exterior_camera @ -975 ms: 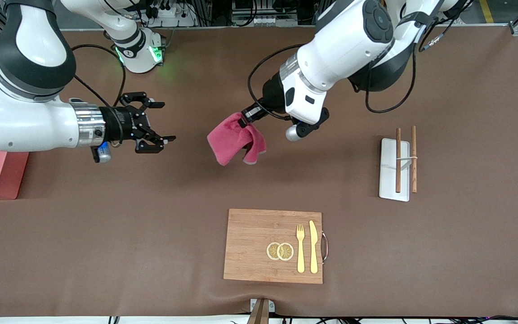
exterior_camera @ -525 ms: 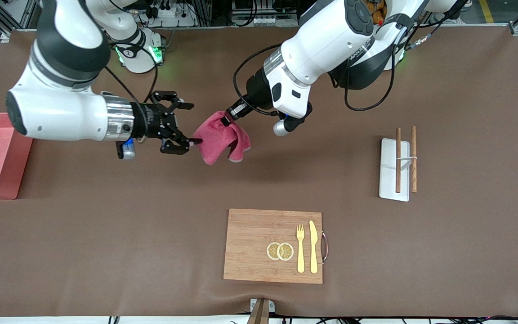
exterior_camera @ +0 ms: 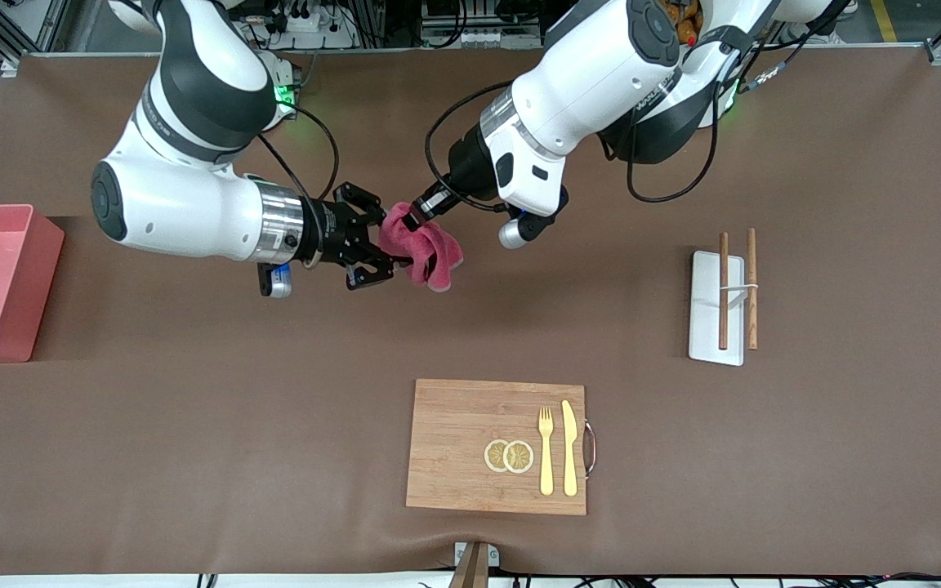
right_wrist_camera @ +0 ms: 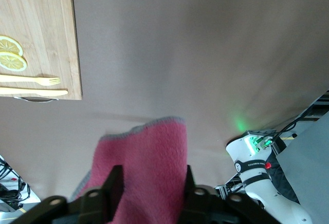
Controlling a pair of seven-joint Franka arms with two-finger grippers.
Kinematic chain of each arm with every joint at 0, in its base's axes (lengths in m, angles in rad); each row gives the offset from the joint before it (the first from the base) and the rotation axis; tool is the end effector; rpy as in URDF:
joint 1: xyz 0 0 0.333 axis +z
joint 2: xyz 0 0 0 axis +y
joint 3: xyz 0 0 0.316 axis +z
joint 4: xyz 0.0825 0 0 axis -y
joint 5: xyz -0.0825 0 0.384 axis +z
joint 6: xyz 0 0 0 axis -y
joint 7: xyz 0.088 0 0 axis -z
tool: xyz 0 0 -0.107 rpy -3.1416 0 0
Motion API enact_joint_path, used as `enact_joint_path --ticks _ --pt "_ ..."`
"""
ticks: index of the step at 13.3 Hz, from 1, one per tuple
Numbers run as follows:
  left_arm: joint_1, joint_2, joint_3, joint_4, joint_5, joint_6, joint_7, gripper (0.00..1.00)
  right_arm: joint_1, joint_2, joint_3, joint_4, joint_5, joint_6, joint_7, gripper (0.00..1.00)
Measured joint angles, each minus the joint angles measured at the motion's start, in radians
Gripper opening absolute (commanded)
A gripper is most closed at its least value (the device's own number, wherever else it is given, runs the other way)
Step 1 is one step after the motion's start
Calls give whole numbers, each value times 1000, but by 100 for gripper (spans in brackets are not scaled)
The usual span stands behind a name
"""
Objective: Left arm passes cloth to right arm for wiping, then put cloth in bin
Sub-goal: 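Grasp the pink cloth with the right gripper beside the left gripper, then release the cloth from the left gripper and withdraw it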
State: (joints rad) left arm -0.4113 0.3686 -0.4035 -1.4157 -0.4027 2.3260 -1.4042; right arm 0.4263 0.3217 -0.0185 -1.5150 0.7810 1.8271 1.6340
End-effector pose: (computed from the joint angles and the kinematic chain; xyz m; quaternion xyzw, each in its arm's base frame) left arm 0.5175 -0.4843 0.5704 0.8489 0.3845 -0.0954 0.3499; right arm 0.5857 0.3171 0.5000 -0.7009 0.6127 0.3135 0.1871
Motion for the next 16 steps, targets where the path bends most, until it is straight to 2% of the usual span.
enact_joint_path --ticks 2,3,4,5,6,9,11,13,16 --pt "-2 0 0 0 0 0 0 0 0 2 -5 3 -1 0 0 0" --pt "-2 0 0 1 0 1 0 12 0 2 -6 5 -1 0 -1 0" --pt "-2 0 1 3 0 3 0 34 -1 2 -6 6 -1 -1 -1 0" --pt "-1 0 1 4 0 4 0 62 -1 2 -6 7 -1 -1 -2 0" --pt "0 0 1 6 0 4 -1 100 -1 2 -7 7 -2 -1 -5 0" --pt "2 0 8 8 2 4 -12 100 -1 2 -7 7 -11 -2 -21 0" --pt "10 -2 13 10 23 -18 -12 100 -1 5 -8 2 -62 -25 -81 0" --pt "58 -12 16 17 47 -107 -13 100 -1 18 -8 -25 -119 -47 -160 0" --pt "205 -39 21 21 111 -298 58 100 0 71 -6 -54 -208 -26 -254 0"
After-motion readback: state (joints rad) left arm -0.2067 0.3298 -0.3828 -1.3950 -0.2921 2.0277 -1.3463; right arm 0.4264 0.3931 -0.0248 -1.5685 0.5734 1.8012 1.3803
